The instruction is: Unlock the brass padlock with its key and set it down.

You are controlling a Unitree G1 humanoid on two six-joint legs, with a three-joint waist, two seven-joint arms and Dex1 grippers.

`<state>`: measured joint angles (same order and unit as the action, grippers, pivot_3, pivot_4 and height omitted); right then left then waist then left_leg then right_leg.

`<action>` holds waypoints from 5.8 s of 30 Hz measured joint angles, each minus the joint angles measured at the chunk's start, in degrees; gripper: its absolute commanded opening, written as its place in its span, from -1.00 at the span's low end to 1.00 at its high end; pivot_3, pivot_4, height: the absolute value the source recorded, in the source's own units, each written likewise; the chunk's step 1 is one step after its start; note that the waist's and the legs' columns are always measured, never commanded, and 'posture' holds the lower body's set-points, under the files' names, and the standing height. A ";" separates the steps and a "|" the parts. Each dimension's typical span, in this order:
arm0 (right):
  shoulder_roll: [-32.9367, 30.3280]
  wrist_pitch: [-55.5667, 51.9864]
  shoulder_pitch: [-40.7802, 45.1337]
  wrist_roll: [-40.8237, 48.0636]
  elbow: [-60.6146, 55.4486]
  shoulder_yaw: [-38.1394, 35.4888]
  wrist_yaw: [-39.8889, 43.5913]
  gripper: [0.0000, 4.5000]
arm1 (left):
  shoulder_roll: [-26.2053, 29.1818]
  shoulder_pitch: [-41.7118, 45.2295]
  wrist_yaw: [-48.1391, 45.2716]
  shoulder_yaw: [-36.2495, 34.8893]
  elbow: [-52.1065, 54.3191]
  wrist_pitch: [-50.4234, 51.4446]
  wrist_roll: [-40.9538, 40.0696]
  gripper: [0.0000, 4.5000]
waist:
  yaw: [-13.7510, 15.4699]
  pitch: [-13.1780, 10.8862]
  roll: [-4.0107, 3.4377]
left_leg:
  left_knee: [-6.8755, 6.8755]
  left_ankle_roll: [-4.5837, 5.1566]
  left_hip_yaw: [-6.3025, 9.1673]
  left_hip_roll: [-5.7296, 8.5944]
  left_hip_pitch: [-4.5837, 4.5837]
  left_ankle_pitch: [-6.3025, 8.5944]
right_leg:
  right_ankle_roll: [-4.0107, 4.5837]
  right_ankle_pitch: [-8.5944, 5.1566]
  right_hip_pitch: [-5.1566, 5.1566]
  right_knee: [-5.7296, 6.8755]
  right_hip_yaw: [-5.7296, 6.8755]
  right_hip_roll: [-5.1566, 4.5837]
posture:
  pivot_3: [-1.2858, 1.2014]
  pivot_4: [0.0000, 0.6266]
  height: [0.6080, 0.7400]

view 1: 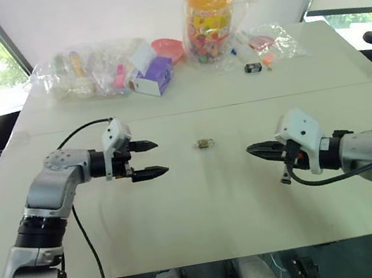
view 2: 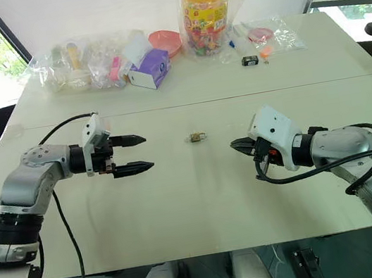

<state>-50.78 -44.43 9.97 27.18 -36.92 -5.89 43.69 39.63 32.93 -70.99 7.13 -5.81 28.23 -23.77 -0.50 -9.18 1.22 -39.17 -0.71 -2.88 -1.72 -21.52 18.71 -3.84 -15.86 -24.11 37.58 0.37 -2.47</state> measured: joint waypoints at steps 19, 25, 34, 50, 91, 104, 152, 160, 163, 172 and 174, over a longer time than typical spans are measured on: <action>-0.13 -0.17 1.04 0.03 -0.05 0.46 0.52 -1.00 | 0.27 -0.16 2.29 0.48 4.95 3.08 0.54 0.99 | -0.02 0.00 0.00 | 0.00 0.00 0.00 0.00 0.00 0.00 | 0.00 0.00 0.00 0.00 0.00 -0.01 | 0.03 -0.52 1.00; -0.12 0.23 1.58 -0.27 0.54 1.32 0.85 -1.00 | 0.21 -0.07 3.18 0.46 6.48 4.79 0.50 0.99 | -0.03 0.00 0.00 | 0.00 0.00 0.00 0.00 0.00 0.00 | 0.00 0.00 0.00 0.01 0.00 0.00 | 0.03 -0.52 1.00; 1.87 4.58 11.70 -4.07 12.19 9.13 3.87 0.58 | -0.45 0.48 4.64 0.39 7.92 6.40 -0.56 1.00 | -0.21 0.00 0.00 | -0.02 0.00 -0.02 -0.01 0.02 0.00 | 0.00 0.00 -0.01 0.04 0.00 0.02 | 0.03 -0.52 1.00; 26.18 33.56 41.99 -23.59 76.54 29.97 17.84 0.99 | -0.16 -2.91 8.09 -1.65 14.07 9.07 -1.55 1.00 | -0.51 -0.02 -0.04 | -0.03 -0.22 -0.16 -0.02 -0.03 -0.13 | 0.00 0.01 -0.24 0.24 -0.02 -0.17 | 0.03 -0.52 1.00; 11.96 69.81 15.24 -48.75 22.36 18.99 -4.07 -0.69 | -7.94 3.90 4.99 -0.89 4.10 13.58 -6.82 1.00 | -0.21 -0.03 -0.04 | -0.05 -0.24 -0.09 0.01 0.02 -0.14 | 0.02 0.00 -0.25 0.41 -0.07 -0.02 | 0.03 -0.52 1.00; 12.81 68.51 16.48 -48.92 23.93 20.93 -3.62 -0.69 | -8.90 4.70 4.57 -0.62 4.91 14.01 -8.19 -0.72 | -0.19 -0.03 -0.04 | -0.06 -0.24 -0.08 0.01 0.02 -0.14 | 0.02 0.00 -0.25 0.41 -0.07 -0.03 | 0.03 -0.52 1.00; 12.56 59.92 21.08 -39.55 29.54 22.39 11.68 -0.69 | -12.01 0.91 6.70 6.80 0.80 -26.73 13.12 -0.99 | -0.10 -0.03 -0.04 | -0.07 -0.19 -0.13 0.02 -0.01 -0.11 | 0.01 0.01 -0.24 0.40 -0.06 -0.03 | 0.03 -0.52 1.00; 13.16 63.51 21.41 -40.11 29.56 24.11 11.35 -0.69 | -8.40 2.27 5.34 -2.09 11.89 22.88 -17.93 -0.21 | -0.31 -0.04 -0.03 | -0.08 -0.21 -0.03 -0.05 0.00 -0.12 | 0.01 0.01 -0.24 0.43 -0.06 -0.06 | 0.03 -0.52 1.00; 13.45 63.52 22.70 -40.39 29.57 24.41 11.23 -0.69 | -9.20 3.93 7.28 -3.68 14.39 26.33 -21.59 0.45 | -0.13 -0.04 -0.03 | -0.10 -0.22 -0.03 0.02 0.03 -0.12 | 0.01 0.01 -0.18 0.41 -0.06 -0.09 | 0.03 -0.52 1.00; 13.32 63.14 22.71 -40.42 29.55 24.37 11.25 -0.69 | -8.80 2.66 9.41 -0.92 14.19 22.00 -16.20 0.67 | -0.23 -0.04 -0.03 | -0.10 -0.24 -0.04 0.00 0.04 -0.14 | 0.01 0.00 -0.19 0.41 -0.06 -0.07 | 0.03 -0.52 1.00; 13.28 62.99 22.63 -40.42 29.55 24.37 11.27 -0.69 | -8.23 2.10 9.51 -0.83 13.80 20.98 -15.20 0.67 | -0.26 -0.04 -0.02 | -0.10 -0.24 -0.04 -0.01 0.04 -0.14 | 0.01 0.00 -0.19 0.41 -0.06 -0.08 | 0.03 -0.52 1.00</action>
<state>-37.50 18.56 32.60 -13.23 -7.37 18.48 54.96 31.40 35.03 -61.47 6.29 7.99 49.22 -38.97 -0.76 -9.22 1.19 -39.26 -0.95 -2.91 -1.73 -21.48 18.57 -3.83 -15.85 -24.30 38.00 0.30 -2.55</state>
